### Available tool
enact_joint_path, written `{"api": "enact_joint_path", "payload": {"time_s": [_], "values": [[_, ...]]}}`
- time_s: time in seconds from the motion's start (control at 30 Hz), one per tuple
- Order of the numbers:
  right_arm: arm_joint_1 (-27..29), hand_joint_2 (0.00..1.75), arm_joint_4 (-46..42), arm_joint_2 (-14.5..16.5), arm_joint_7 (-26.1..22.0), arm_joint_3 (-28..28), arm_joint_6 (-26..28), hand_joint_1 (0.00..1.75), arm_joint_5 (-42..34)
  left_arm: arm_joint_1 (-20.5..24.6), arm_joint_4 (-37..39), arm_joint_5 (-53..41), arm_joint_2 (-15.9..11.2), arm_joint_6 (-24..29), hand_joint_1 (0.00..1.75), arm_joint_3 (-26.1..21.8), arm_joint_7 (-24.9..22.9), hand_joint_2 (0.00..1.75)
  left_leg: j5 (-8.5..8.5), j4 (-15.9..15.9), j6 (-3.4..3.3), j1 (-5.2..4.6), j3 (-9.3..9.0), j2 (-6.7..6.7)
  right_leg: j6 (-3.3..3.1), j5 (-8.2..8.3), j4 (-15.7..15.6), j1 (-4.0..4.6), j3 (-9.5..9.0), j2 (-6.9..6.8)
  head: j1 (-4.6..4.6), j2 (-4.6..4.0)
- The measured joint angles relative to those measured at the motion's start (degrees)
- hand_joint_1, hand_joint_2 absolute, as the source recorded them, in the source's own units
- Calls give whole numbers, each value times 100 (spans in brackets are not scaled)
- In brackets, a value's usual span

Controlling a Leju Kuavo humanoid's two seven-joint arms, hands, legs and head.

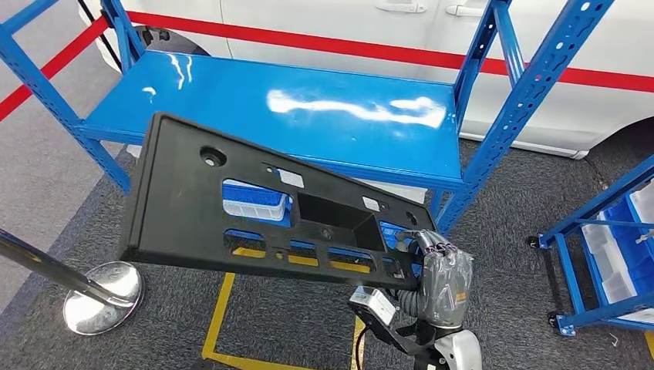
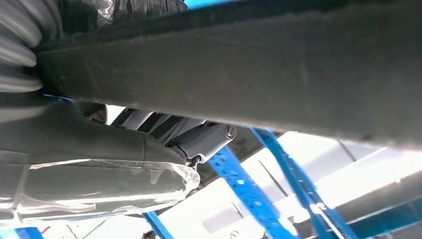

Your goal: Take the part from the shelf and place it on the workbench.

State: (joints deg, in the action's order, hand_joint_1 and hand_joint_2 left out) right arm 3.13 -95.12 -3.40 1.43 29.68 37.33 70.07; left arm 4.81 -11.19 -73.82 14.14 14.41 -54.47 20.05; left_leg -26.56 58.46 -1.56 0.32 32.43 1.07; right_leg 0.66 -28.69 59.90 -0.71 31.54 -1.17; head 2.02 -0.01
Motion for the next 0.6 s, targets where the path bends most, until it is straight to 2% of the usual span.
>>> {"api": "enact_joint_path", "payload": {"time_s": [0.1, 0.17, 0.2, 0.27, 0.3, 0.33, 0.37, 0.4, 0.47, 0.5, 0.53, 0.6], "values": [[68, 175, -5, 2, -25, -80, 59, 171, -82, -6, 0, 4, 0, 1, 0, -1, 2, 175, 12, 22, 92, -5, 37, 37, -87, 36, -60, 15, 35, 44, -1, 0], [114, 175, -17, 9, -38, -144, 105, 171, -144, -6, 0, 9, 0, 2, 0, -2, 3, 175, -159, 220, 152, 12, 128, 9, -173, 92, -90, -8, 60, 77, -2, -1], [136, 175, -26, 16, -45, -175, 127, 171, -169, -7, 0, 13, 0, 3, 0, -2, 3, 175, -342, 484, 178, 24, 240, -18, -209, 116, -101, -14, 76, 92, -2, -1], [184, 175, -40, 27, -57, -231, 170, 171, -203, -12, 0, 20, 0, 3, 0, -2, 3, 175, -739, 1251, 211, 34, 550, -50, -238, 142, -93, -6, 123, 131, -3, 0], [208, 175, -42, 30, -61, -257, 184, 171, -210, -17, 0, 20, 0, 3, 0, -2, 3, 175, -837, 1541, 221, 37, 661, -52, -241, 150, -87, -3, 140, 157, -3, 0], [229, 175, -42, 30, -62, -280, 192, 171, -214, -23, 0, 20, 0, 3, 0, -2, 3, 175, -827, 1646, 223, 39, 687, -53, -238, 156, -78, -3, 152, 187, -3, -1], [244, 175, -42, 31, -64, -299, 192, 171, -216, -26, 0, 20, 0, 3, 0, -2, 3, 175, -702, 1503, 217, 41, 594, -56, -235, 159, -68, -4, 156, 222, -3, -1], [255, 175, -44, 32, -66, -315, 192, 171, -216, -27, 0, 20, -1, 4, 0, -2, 3, 175, -503, 1159, 203, 44, 407, -79, -229, 159, -55, -5, 157, 260, -3, -1], [262, 175, -50, 38, -69, -335, 192, 171, -217, -28, 0, 20, -3, 9, 0, -1, 4, 175, -225, 391, 163, 47, 19, -224, -196, 163, -17, 3, 182, 332, -2, -1], [263, 175, -54, 42, -70, -343, 193, 171, -218, -26, 0, 20, -4, 12, 0, -1, 5, 175, -170, 157, 147, 43, -86, -289, -163, 173, -1, 4, 208, 363, -2, 0], [267, 175, -57, 45, -70, -348, 193, 171, -219, -24, 0, 20, -4, 14, 0, 0, 6, 175, -178, 69, 134, 36, -116, -329, -126, 189, 5, 4, 236, 392, -3, 0], [284, 175, -67, 46, -70, -362, 195, 171, -221, -19, 0, 20, -1, 16, 0, 1, 9, 175, -144, 32, 92, 37, -108, -279, -49, 223, -7, -2, 268, 452, -3, 0]]}}
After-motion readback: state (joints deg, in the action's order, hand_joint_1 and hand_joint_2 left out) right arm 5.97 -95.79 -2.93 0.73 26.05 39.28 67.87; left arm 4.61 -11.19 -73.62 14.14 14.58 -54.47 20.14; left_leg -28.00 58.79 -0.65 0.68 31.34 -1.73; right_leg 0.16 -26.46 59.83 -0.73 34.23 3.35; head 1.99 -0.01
